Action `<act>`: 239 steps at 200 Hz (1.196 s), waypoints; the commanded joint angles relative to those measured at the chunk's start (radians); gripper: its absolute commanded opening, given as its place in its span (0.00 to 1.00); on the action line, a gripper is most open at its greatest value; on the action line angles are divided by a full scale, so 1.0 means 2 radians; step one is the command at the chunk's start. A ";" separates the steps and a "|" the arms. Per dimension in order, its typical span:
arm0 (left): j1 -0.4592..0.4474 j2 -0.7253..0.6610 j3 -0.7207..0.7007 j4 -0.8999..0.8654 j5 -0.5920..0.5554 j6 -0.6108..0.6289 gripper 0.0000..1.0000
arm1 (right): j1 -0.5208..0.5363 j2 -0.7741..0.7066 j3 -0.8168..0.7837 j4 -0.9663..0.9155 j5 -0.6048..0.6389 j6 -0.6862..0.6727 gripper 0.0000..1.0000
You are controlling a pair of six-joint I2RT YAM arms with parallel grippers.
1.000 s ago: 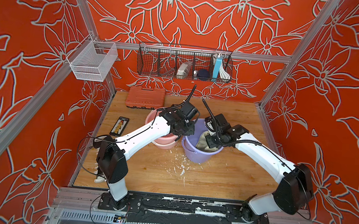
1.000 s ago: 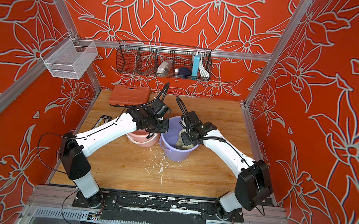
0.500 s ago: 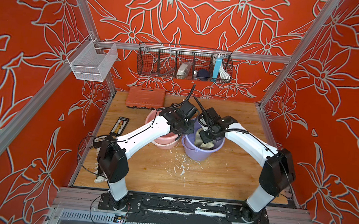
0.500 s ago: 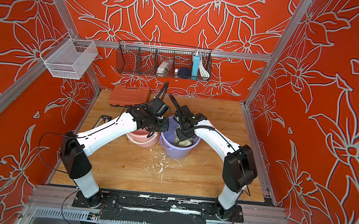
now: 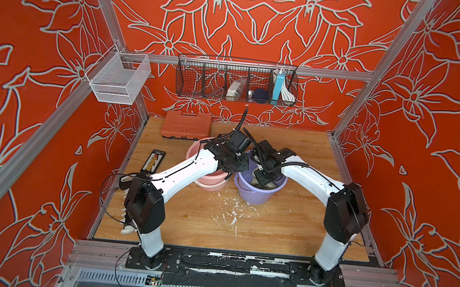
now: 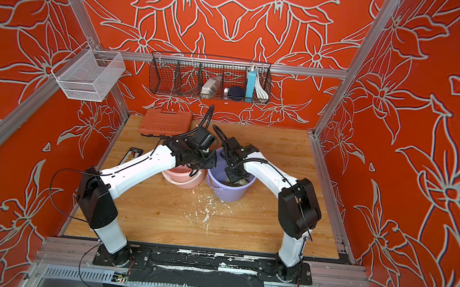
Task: Wipe the inside of the bucket with a cloth
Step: Wipe the dirt from the inside of the bucket.
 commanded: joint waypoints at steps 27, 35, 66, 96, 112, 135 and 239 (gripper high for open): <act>-0.015 -0.026 -0.034 0.019 0.108 -0.006 0.00 | -0.010 0.068 0.039 -0.007 0.147 0.066 0.00; -0.015 -0.030 -0.042 0.026 0.110 -0.010 0.00 | -0.012 0.078 0.042 -0.010 0.146 0.074 0.00; -0.015 -0.026 -0.047 0.029 0.116 -0.013 0.00 | -0.014 0.110 0.050 -0.019 0.126 0.100 0.00; -0.015 -0.009 -0.035 0.026 0.115 -0.011 0.00 | -0.019 0.124 0.047 -0.011 0.090 0.114 0.00; -0.015 -0.001 -0.030 0.033 0.120 -0.013 0.00 | -0.026 0.127 0.044 -0.003 0.058 0.119 0.00; -0.016 0.021 -0.010 0.029 0.127 -0.010 0.00 | -0.036 0.136 0.037 0.016 -0.026 0.119 0.00; -0.036 0.070 0.044 0.013 0.094 0.050 0.00 | -0.063 0.020 -0.094 0.258 -0.385 0.104 0.00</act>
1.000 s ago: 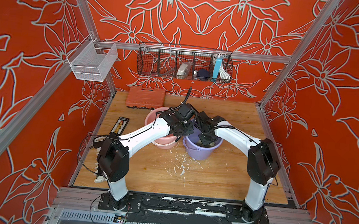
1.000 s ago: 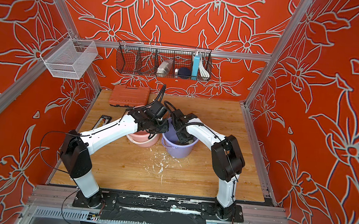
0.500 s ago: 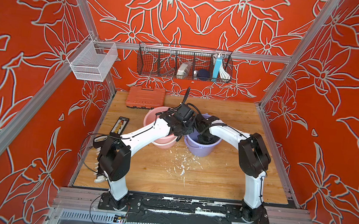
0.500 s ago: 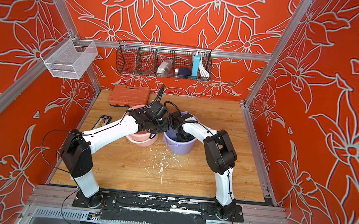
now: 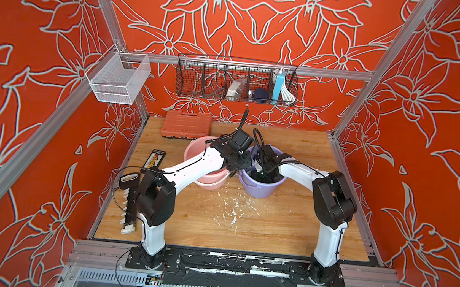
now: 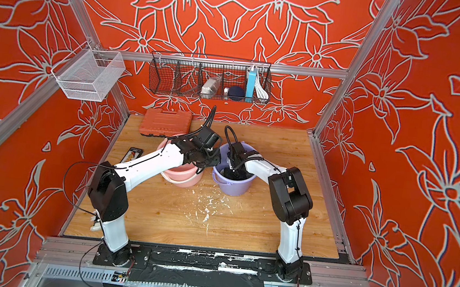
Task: Wipe the inside of the bucket with a cloth
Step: Wipe the dirt from the inside of the bucket.
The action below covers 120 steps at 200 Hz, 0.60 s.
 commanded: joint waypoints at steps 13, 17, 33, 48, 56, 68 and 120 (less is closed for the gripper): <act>-0.045 0.019 0.023 -0.031 0.068 0.078 0.00 | -0.009 -0.060 -0.030 0.098 -0.140 -0.027 0.00; -0.045 0.018 0.022 -0.028 0.065 0.083 0.00 | -0.011 -0.068 -0.035 0.101 -0.151 -0.029 0.00; -0.047 0.015 0.024 -0.025 0.039 0.097 0.00 | -0.016 -0.098 -0.048 0.103 -0.174 -0.042 0.00; -0.050 0.011 0.022 -0.018 0.015 0.108 0.00 | -0.015 -0.122 -0.051 0.081 -0.154 -0.062 0.00; -0.051 0.008 0.021 -0.017 0.003 0.111 0.00 | -0.014 -0.131 -0.050 0.063 -0.113 -0.063 0.00; -0.052 0.001 0.019 -0.012 -0.013 0.113 0.00 | -0.014 -0.139 -0.041 0.023 -0.042 -0.070 0.00; -0.052 -0.032 0.006 -0.007 -0.046 0.104 0.00 | -0.010 -0.134 -0.025 -0.090 0.248 -0.080 0.00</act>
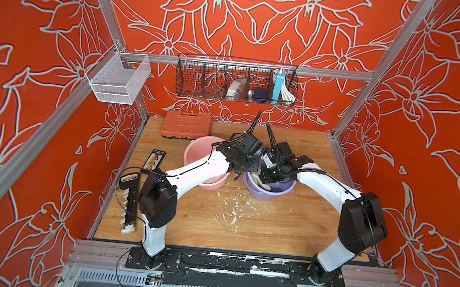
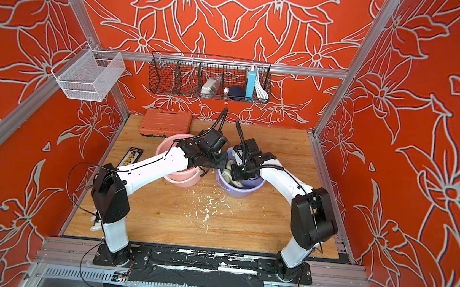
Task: Wipe the inside of the bucket with a cloth
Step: Wipe the dirt from the inside of the bucket.
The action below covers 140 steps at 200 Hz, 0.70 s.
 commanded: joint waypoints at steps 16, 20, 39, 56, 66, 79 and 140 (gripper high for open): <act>-0.012 -0.029 0.001 -0.024 -0.001 0.020 0.00 | 0.002 0.011 0.018 -0.066 0.207 -0.017 0.00; -0.012 -0.029 0.002 -0.026 -0.001 0.020 0.00 | 0.002 0.013 0.020 -0.069 0.214 -0.017 0.00; -0.012 -0.031 -0.001 -0.026 0.007 0.019 0.00 | 0.001 0.033 0.033 -0.091 0.250 -0.004 0.00; -0.012 -0.039 -0.019 -0.010 0.015 0.012 0.00 | 0.000 0.065 0.047 -0.101 0.267 0.010 0.00; -0.012 -0.042 -0.028 -0.005 0.019 0.012 0.00 | 0.000 0.091 0.061 -0.113 0.263 0.019 0.00; -0.012 -0.041 -0.031 -0.010 0.021 0.015 0.00 | 0.000 0.127 0.080 -0.124 0.251 0.032 0.00; -0.012 -0.042 -0.047 -0.002 0.028 0.017 0.00 | 0.007 0.196 0.111 -0.078 0.037 0.059 0.00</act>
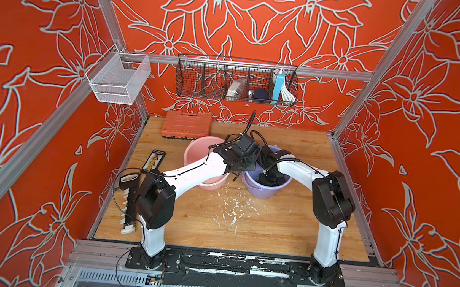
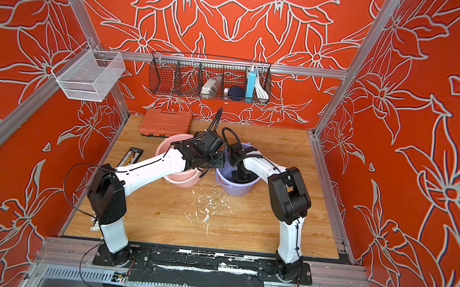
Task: Wipe the inside of the bucket with a cloth
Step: Wipe the dirt from the inside of the bucket.
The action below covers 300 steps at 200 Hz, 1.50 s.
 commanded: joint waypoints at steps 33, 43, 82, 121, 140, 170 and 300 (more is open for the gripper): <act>-0.022 -0.028 -0.016 -0.030 0.051 0.051 0.00 | 0.002 0.017 0.002 0.095 -0.260 -0.001 0.00; -0.022 -0.028 -0.018 -0.026 0.051 0.049 0.00 | 0.002 0.002 -0.010 0.119 -0.295 -0.002 0.00; -0.022 -0.024 -0.017 -0.025 0.044 0.049 0.00 | 0.002 -0.062 -0.037 0.175 -0.408 -0.007 0.00; -0.022 -0.025 -0.017 -0.022 0.036 0.050 0.00 | 0.002 -0.101 -0.041 0.178 -0.457 -0.011 0.00; -0.022 -0.026 -0.011 -0.029 0.031 0.054 0.00 | 0.002 -0.108 -0.044 0.161 -0.469 -0.023 0.00; -0.021 -0.026 -0.004 -0.039 0.019 0.058 0.00 | 0.002 -0.116 -0.051 0.117 -0.494 -0.058 0.00; -0.018 -0.042 -0.001 -0.056 0.014 0.051 0.00 | 0.002 -0.142 -0.037 0.097 -0.385 -0.023 0.00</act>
